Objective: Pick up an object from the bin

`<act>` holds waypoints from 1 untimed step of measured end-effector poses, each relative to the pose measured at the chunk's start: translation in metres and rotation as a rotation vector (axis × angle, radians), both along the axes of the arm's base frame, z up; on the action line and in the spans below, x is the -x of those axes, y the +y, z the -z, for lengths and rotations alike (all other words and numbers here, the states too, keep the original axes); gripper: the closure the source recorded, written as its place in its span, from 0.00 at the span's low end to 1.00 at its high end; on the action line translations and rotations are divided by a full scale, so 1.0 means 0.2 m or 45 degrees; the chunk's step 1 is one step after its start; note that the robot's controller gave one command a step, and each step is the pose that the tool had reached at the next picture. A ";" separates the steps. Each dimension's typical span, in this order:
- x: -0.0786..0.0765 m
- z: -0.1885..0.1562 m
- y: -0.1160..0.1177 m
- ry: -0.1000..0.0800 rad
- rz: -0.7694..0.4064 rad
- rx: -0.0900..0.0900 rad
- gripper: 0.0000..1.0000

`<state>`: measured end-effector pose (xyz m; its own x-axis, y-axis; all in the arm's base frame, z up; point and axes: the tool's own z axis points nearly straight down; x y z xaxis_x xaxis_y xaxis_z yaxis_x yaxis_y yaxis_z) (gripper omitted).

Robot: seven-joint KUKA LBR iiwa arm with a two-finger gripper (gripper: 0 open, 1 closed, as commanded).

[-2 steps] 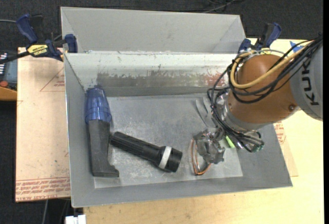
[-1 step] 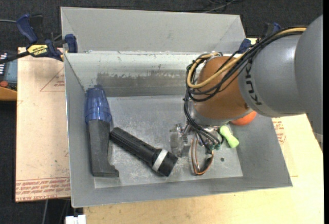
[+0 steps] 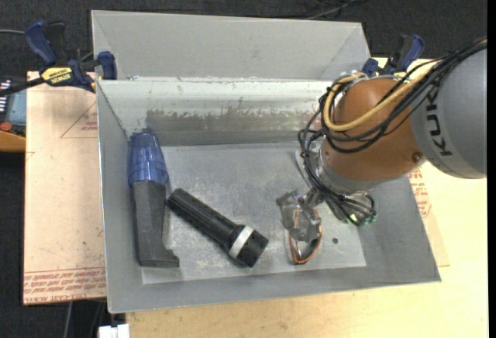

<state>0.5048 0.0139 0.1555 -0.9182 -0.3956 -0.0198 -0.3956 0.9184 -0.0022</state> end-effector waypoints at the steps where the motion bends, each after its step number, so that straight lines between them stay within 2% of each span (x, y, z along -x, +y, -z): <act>1: 0.00 -0.01 0.07 -0.026 -0.050 0.003 1.00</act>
Offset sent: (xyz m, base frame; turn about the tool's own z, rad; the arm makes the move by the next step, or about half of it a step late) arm 0.0316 -0.0369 0.0041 -0.0179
